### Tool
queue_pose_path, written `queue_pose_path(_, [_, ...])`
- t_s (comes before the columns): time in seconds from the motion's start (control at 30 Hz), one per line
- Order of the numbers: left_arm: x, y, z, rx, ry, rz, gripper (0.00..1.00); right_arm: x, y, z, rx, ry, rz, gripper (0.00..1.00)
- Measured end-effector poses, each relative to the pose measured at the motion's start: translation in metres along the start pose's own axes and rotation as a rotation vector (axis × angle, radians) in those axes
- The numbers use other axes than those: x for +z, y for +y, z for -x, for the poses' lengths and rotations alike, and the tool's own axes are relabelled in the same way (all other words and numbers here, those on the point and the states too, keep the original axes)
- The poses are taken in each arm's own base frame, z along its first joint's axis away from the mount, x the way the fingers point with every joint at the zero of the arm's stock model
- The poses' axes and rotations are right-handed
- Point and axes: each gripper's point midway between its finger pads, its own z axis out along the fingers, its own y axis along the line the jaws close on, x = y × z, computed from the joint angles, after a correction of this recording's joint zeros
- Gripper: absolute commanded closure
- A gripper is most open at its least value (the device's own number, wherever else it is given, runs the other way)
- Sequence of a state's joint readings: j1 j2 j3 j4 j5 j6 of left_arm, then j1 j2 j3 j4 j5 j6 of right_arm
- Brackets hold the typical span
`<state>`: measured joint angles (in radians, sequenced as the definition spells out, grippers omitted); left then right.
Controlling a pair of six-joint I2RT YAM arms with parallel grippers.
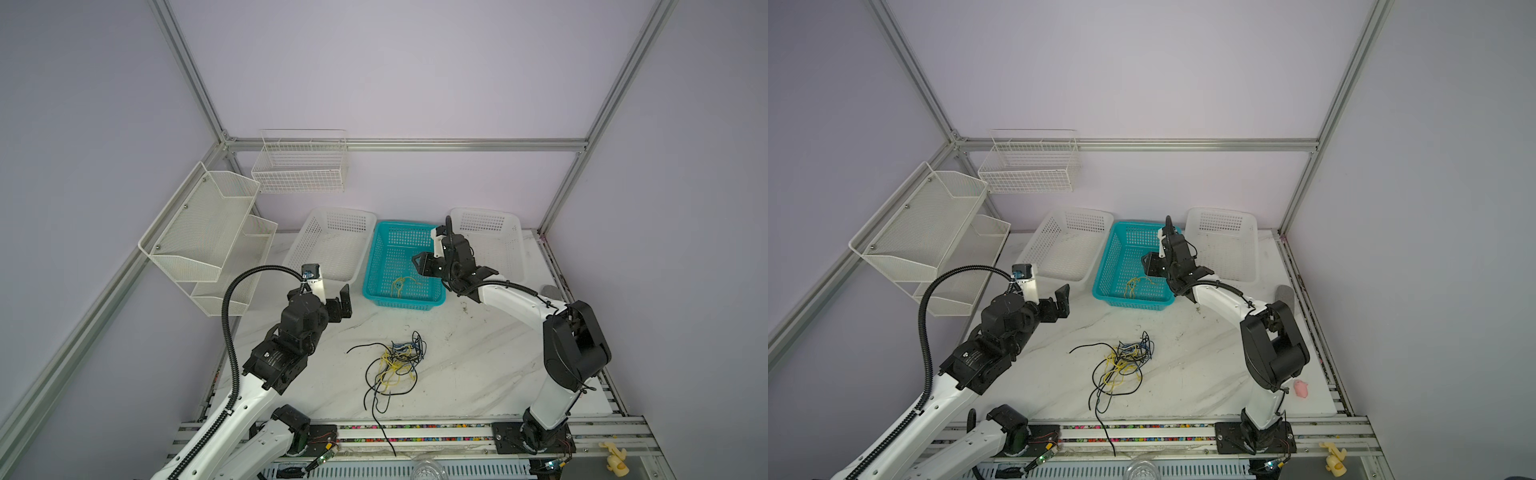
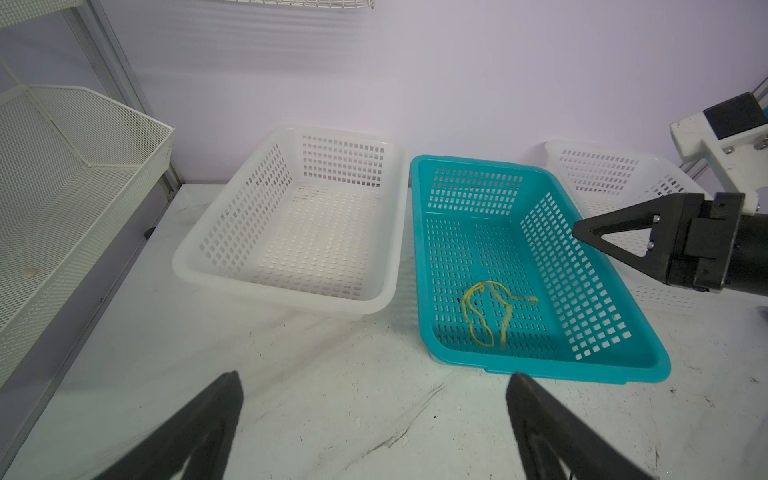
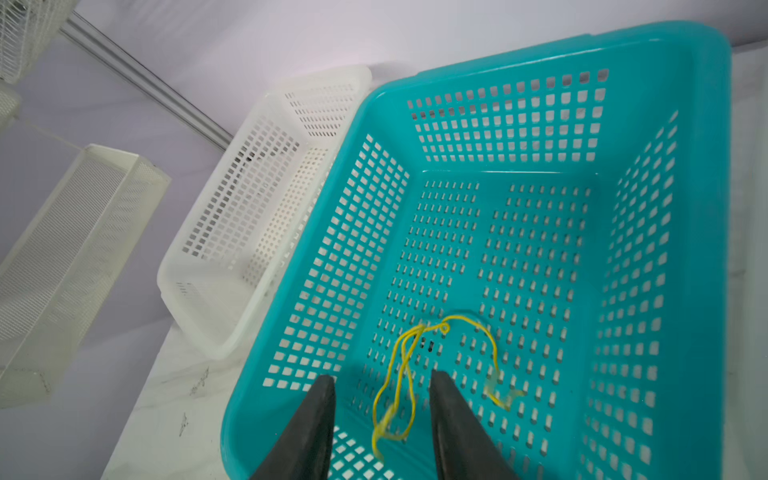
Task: Untangle the cables
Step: 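Lower the yellow wire into the teal basket and open the right gripper, then move both grippers back down to the remaining wire tangle and grasp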
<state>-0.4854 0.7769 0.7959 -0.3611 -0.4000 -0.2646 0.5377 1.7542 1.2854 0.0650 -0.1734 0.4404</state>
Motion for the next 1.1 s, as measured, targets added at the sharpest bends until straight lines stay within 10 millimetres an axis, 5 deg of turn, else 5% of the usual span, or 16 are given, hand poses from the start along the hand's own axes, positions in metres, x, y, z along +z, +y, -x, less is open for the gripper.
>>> queue_pose_path(0.17, [0.000,-0.002,-0.002,-0.001,0.007,-0.015,0.00,-0.009,0.014,-0.006,-0.024,0.017,0.017,0.49])
queue_pose_path(0.4, [0.002,-0.018,-0.033,-0.055,0.148,-0.103,0.00,-0.064,0.044,-0.041,-0.077,0.047,0.089,0.51])
queue_pose_path(0.6, [-0.012,-0.047,-0.067,-0.218,0.334,-0.258,0.00,-0.106,0.036,-0.105,-0.065,0.140,0.100,0.54])
queue_pose_path(0.87, [-0.046,-0.082,-0.099,-0.433,0.521,-0.429,0.00,-0.127,0.043,-0.188,-0.055,0.297,0.133,0.59])
queue_pose_path(1.1, [-0.067,-0.097,-0.128,-0.495,0.640,-0.480,0.05,-0.133,0.048,-0.221,-0.078,0.346,0.121,0.62])
